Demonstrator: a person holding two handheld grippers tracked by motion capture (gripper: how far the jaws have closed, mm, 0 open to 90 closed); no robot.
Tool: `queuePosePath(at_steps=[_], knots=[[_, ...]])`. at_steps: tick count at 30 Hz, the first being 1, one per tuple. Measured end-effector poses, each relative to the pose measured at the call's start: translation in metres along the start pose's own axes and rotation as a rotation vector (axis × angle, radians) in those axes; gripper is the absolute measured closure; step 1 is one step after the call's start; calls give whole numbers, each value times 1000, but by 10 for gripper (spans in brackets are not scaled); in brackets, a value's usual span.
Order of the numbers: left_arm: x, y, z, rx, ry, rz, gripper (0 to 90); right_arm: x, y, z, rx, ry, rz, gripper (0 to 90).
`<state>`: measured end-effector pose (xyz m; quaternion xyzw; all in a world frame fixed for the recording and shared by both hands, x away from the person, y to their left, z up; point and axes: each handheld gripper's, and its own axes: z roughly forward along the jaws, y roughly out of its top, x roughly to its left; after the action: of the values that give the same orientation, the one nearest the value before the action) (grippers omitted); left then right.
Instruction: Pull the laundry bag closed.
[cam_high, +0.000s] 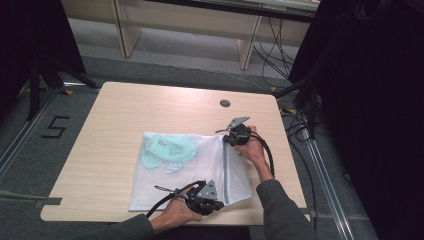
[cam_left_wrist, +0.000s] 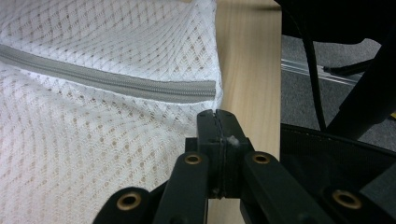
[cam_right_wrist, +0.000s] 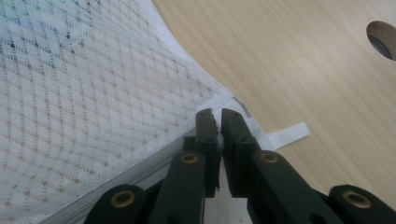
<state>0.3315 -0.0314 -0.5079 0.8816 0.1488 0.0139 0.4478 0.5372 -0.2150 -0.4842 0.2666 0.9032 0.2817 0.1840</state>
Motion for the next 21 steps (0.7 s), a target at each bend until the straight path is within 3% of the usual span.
queuePosePath(at_steps=[13, 14, 16, 21], knots=[[5, 2, 2, -4, 10, -15, 888, -2, -1, 1, 10, -39, 2, 865], [6, 2, 2, -1, 10, -14, 888, -4, -2, 2, 5, -44, -16, 865], [6, 2, 1, -4, 10, -19, 885, -3, -2, 2, 4, -37, 16, 865], [9, 3, 1, -19, 8, -26, 869, -4, -3, 3, -1, -56, 35, 854]])
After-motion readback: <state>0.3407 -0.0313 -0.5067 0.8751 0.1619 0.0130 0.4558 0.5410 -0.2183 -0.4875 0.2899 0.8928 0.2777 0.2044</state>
